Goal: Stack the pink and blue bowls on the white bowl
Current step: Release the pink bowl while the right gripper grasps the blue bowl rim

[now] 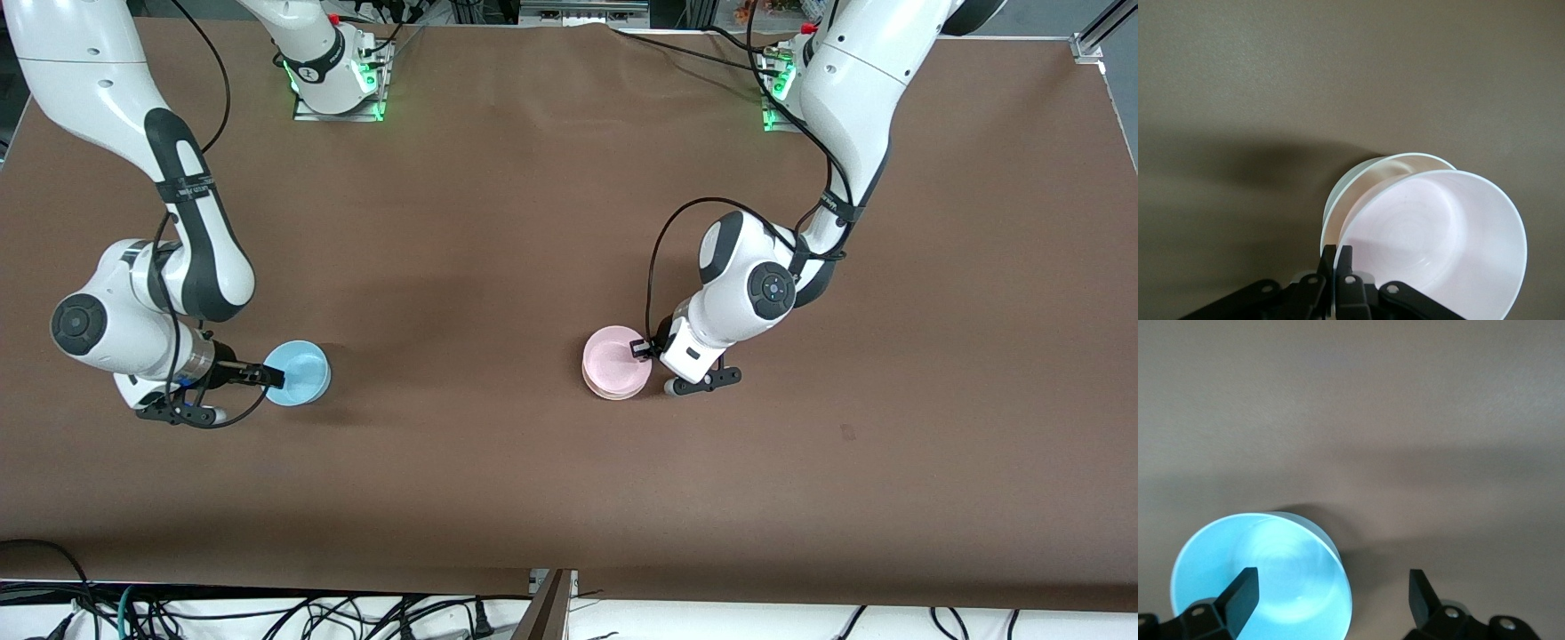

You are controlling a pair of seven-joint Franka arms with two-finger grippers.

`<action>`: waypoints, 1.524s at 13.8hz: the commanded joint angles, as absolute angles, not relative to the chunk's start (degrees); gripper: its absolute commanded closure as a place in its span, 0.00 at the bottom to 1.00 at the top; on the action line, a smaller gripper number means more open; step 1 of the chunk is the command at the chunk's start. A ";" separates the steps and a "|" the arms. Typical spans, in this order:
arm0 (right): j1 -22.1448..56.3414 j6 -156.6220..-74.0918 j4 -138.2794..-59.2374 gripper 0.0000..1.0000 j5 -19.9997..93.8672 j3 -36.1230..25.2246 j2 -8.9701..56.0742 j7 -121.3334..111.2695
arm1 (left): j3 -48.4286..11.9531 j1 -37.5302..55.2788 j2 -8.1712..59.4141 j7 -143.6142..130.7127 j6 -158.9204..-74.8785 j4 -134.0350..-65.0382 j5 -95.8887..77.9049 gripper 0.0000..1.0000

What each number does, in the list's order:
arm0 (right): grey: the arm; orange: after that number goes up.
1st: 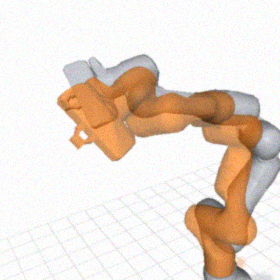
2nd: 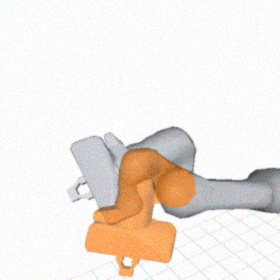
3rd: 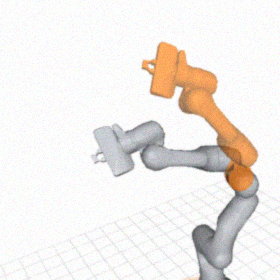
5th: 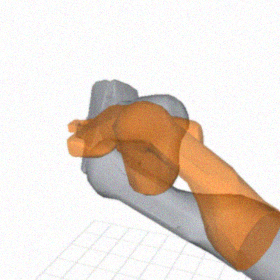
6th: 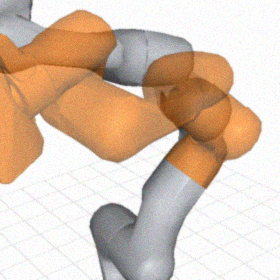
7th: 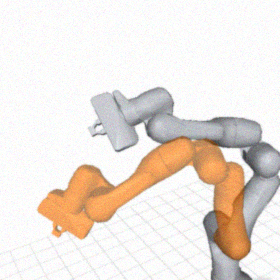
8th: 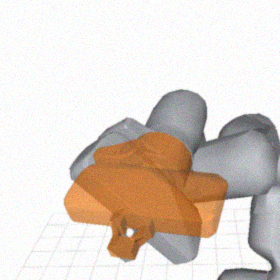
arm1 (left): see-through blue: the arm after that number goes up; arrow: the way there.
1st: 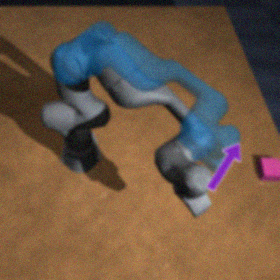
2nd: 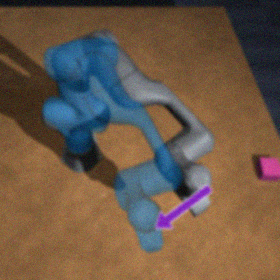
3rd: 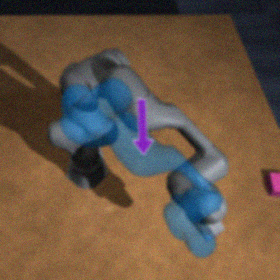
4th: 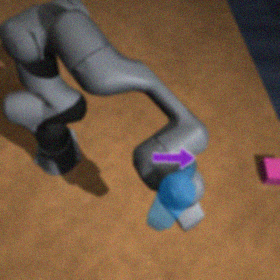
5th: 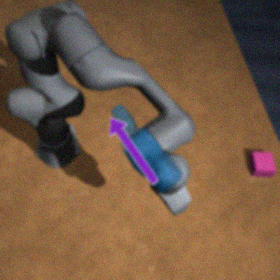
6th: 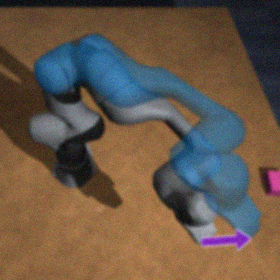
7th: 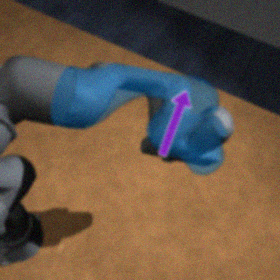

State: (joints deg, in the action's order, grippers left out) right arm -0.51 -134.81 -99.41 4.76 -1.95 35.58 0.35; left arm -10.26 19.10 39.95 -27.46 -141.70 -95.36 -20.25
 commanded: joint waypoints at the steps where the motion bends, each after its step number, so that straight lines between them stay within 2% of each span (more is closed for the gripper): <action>1: -0.18 -138.51 -104.06 0.01 5.27 -1.93 33.57 0.18 | -9.76 19.69 41.04 -28.83 -141.15 -93.60 -18.72 0.94; 2: -0.09 -139.04 -104.50 0.01 5.27 -1.93 33.57 0.18 | -9.76 19.60 41.13 -28.92 -141.33 -93.60 -18.72 0.89; 3: 0.09 -139.56 -104.94 0.01 5.27 -1.93 33.57 0.18 | -9.76 19.60 41.31 -28.92 -141.33 -93.60 -18.72 0.75; 4: 0.17 -140.27 -105.38 0.01 5.27 -1.93 33.57 0.18 | -9.76 19.43 41.31 -28.92 -141.33 -93.60 -18.72 0.54; 6: 0.18 -142.02 -106.52 0.01 5.27 -1.93 33.57 0.18 | -9.75 19.25 40.96 -28.83 -141.33 -93.60 -18.72 0.00; 9: 0.26 -143.26 -107.23 0.03 5.27 -1.93 33.57 0.18 | -9.49 18.64 39.64 -28.83 -140.98 -93.34 -18.98 0.00; 11: 0.26 -143.26 -107.31 0.17 5.27 -1.93 33.57 0.18 | -9.49 18.02 39.38 -29.00 -140.80 -93.34 -19.34 0.00; 15: 0.44 -143.09 -107.23 0.75 5.27 -1.93 33.49 0.18 | -9.49 17.14 38.06 -29.09 -140.10 -93.43 -19.51 0.00; 17: 0.44 -142.82 -107.23 1.00 5.27 -1.93 33.14 0.78 | -8.97 14.69 35.52 -28.22 -134.15 -93.51 -18.72 0.00; 21: 0.44 -142.65 -106.53 1.00 5.36 -1.85 32.61 0.97 | -5.19 8.89 28.76 -19.80 -122.10 -93.60 -12.94 0.00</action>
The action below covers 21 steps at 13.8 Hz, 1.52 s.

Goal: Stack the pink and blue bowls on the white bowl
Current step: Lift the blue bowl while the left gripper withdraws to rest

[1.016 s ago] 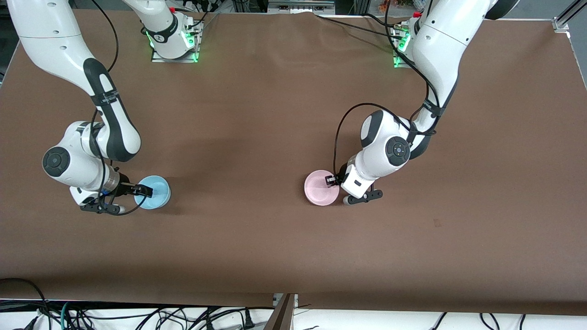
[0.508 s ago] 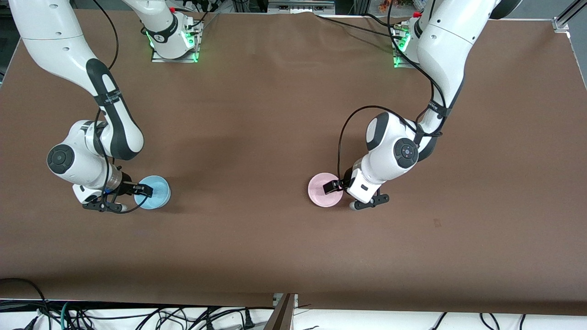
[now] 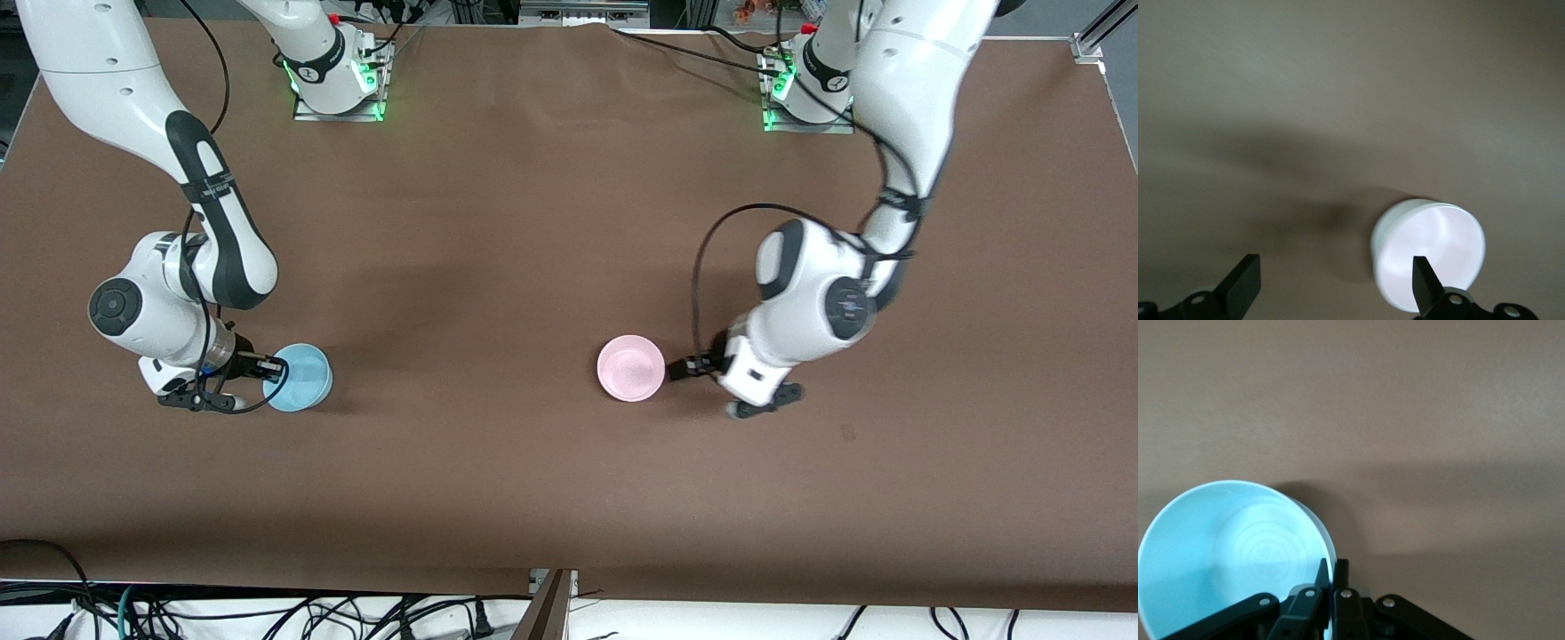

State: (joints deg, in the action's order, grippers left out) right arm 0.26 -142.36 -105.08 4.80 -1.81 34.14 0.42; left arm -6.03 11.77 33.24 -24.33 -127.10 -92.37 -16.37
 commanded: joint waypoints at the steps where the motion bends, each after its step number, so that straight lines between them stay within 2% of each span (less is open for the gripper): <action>1: 0.44 -142.65 -106.35 1.00 5.36 -1.85 32.52 0.88 | -5.19 6.96 27.26 -18.64 -119.91 -93.60 -11.88 0.00; 3: 0.88 -141.51 -105.30 1.00 5.62 -1.50 32.00 0.97 | -4.75 3.44 23.92 -18.28 -116.30 -93.69 -8.28 0.00; 5: 2.71 -136.18 -101.45 1.00 5.36 -1.49 31.90 5.42 | -4.48 0.72 20.76 -17.06 -112.43 -93.69 -3.62 0.00; 9: 8.33 -131.49 -97.30 1.00 4.75 -1.49 31.90 15.88 | -4.40 -4.21 14.60 -7.76 -105.04 -93.69 -1.49 0.00; 13: 15.71 -127.72 -91.95 1.00 4.75 -1.49 32.43 29.75 | -1.06 -5.53 9.59 -2.03 -99.86 -93.69 -1.32 0.00; 17: 24.33 -126.56 -86.76 1.00 4.57 -1.58 35.06 46.37 | -0.97 -6.15 6.33 1.84 -96.95 -93.52 4.57 0.00; 21: 30.40 -126.65 -78.86 1.00 4.48 -1.67 40.85 59.55 | -3.24 -6.15 3.96 -0.16 -92.82 -92.47 3.78 0.00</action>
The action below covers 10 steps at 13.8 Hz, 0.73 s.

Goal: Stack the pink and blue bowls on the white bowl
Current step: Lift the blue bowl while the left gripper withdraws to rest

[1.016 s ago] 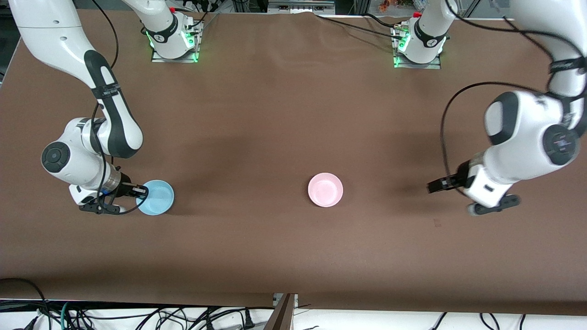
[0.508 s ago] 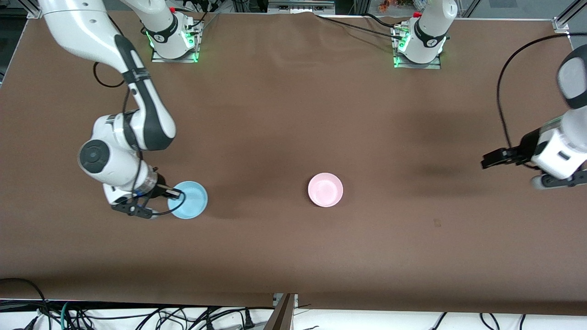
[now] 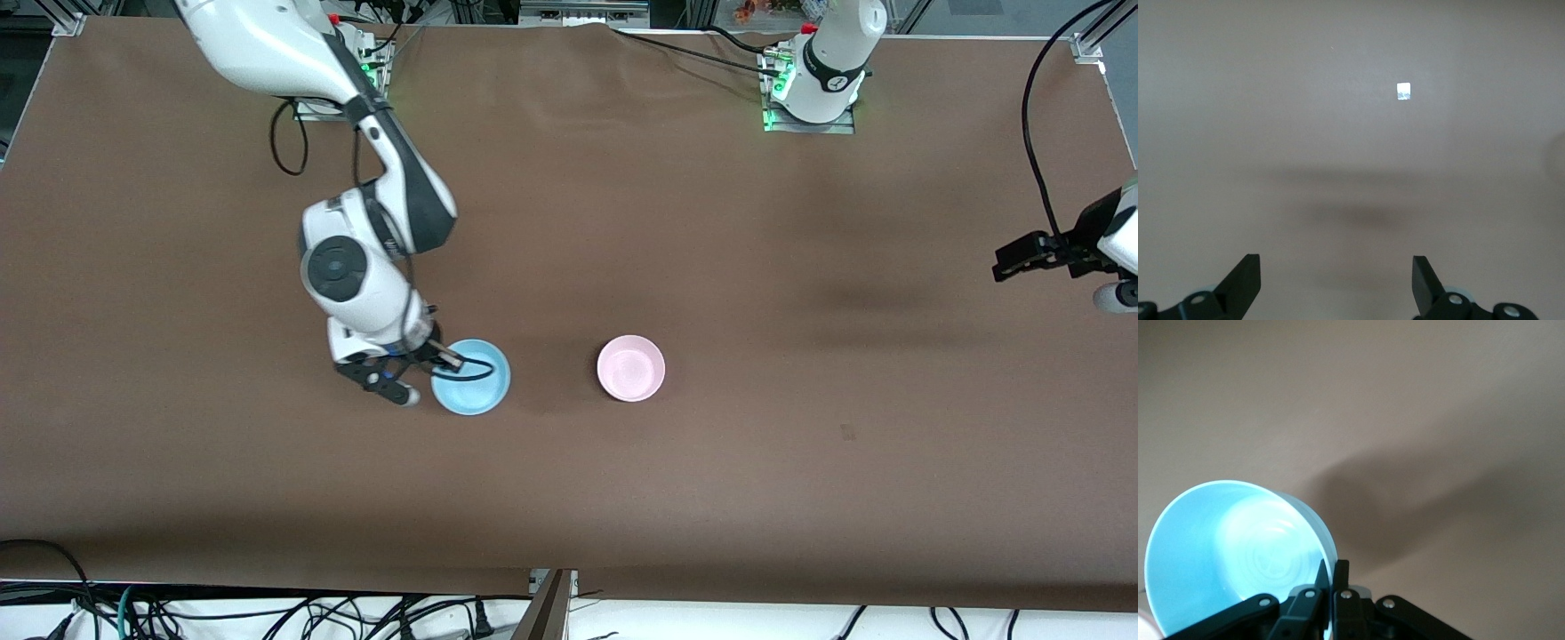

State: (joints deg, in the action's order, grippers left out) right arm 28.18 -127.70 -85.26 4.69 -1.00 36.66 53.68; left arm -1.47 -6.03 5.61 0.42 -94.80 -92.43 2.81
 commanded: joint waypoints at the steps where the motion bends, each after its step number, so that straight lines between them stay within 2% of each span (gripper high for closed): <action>1: 31.89 -126.74 -77.01 1.00 4.48 -1.67 42.17 62.63 | -3.43 -6.15 4.04 -2.26 -91.86 -92.37 3.43 0.00; 5: 37.52 -128.05 -73.83 1.00 4.48 -1.76 44.64 69.42 | -3.16 -6.24 5.44 -3.69 -91.15 -91.23 1.32 0.00; 8: 41.47 -135.50 -72.08 1.00 4.40 -2.11 47.71 74.77 | -2.99 -6.24 5.54 -3.69 -90.97 -90.97 1.32 0.00; 10: 42.89 -137.28 -68.40 1.00 2.47 -2.20 50.87 77.51 | -2.99 -6.15 5.98 -3.78 -90.97 -90.88 1.23 0.00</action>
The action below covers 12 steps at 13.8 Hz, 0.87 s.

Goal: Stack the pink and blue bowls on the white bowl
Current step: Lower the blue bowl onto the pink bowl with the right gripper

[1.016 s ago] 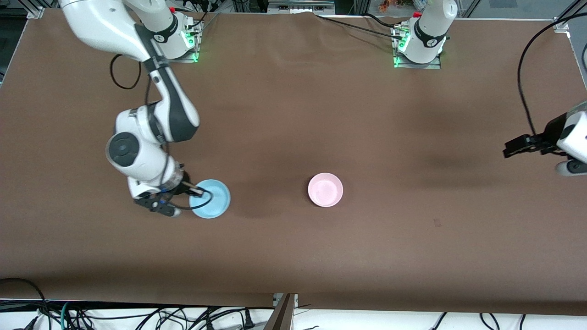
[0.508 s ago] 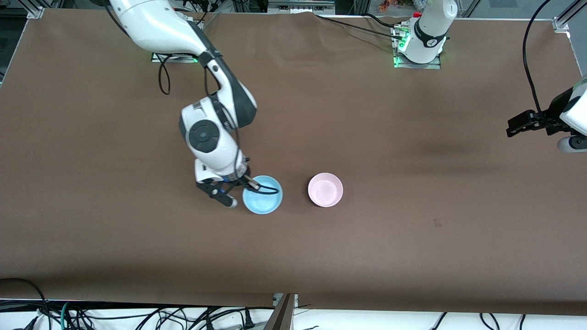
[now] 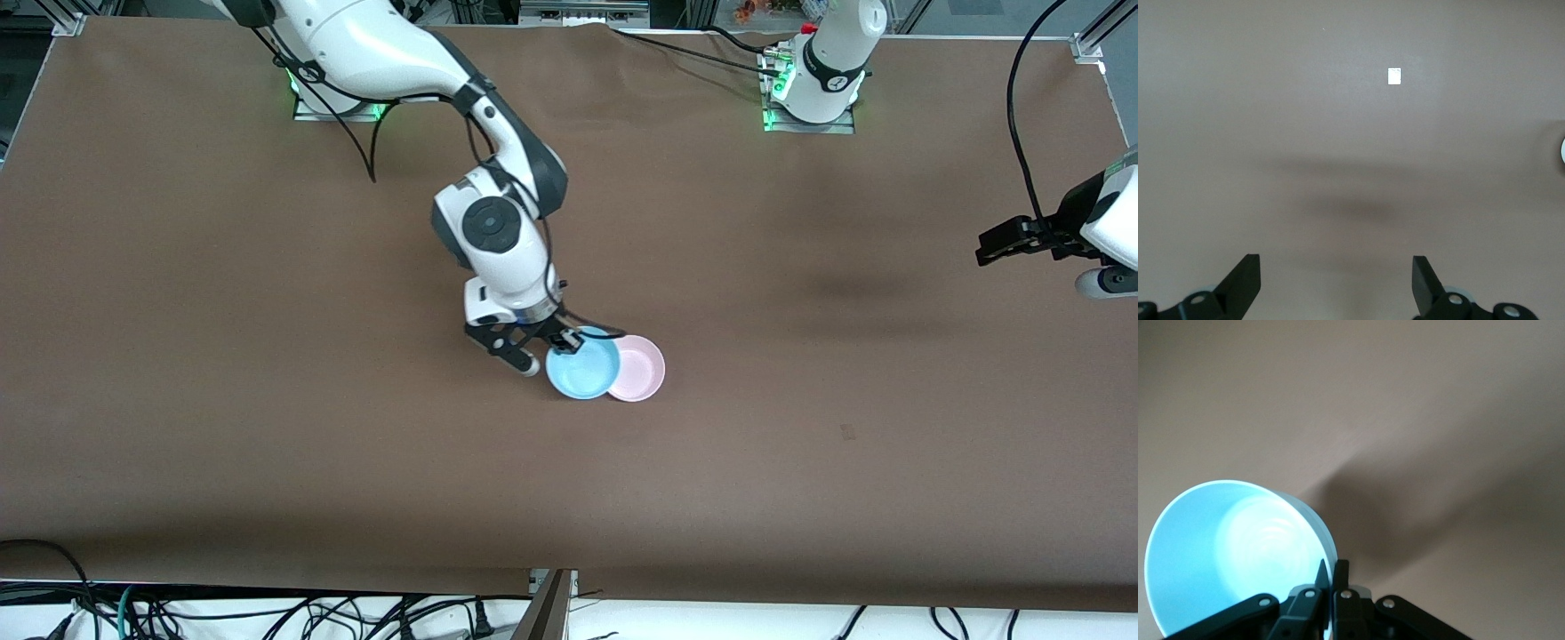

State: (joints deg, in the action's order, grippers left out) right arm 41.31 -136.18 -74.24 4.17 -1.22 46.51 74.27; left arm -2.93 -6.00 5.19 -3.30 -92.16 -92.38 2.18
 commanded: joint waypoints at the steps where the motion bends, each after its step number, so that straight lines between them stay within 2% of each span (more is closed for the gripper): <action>1: 43.33 -137.29 -66.20 1.00 1.50 -2.20 52.54 78.56 | -2.99 -6.15 5.98 -3.78 -91.05 -90.70 1.23 0.00; 3: 43.94 -137.46 -63.90 1.00 1.06 -2.20 54.57 79.63 | -2.99 -6.24 5.98 -3.69 -90.88 -90.35 1.32 0.00; 12: 46.40 -141.15 -63.72 1.00 0.44 -2.11 56.86 80.42 | -2.99 -6.24 6.42 -3.69 -90.88 -89.82 1.32 0.00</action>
State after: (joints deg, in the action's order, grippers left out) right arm 45.35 -140.77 -66.00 1.49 -1.56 55.16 78.72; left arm -2.93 -6.00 5.68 -3.41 -92.15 -91.66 2.17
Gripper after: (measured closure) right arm 0.969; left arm 0.000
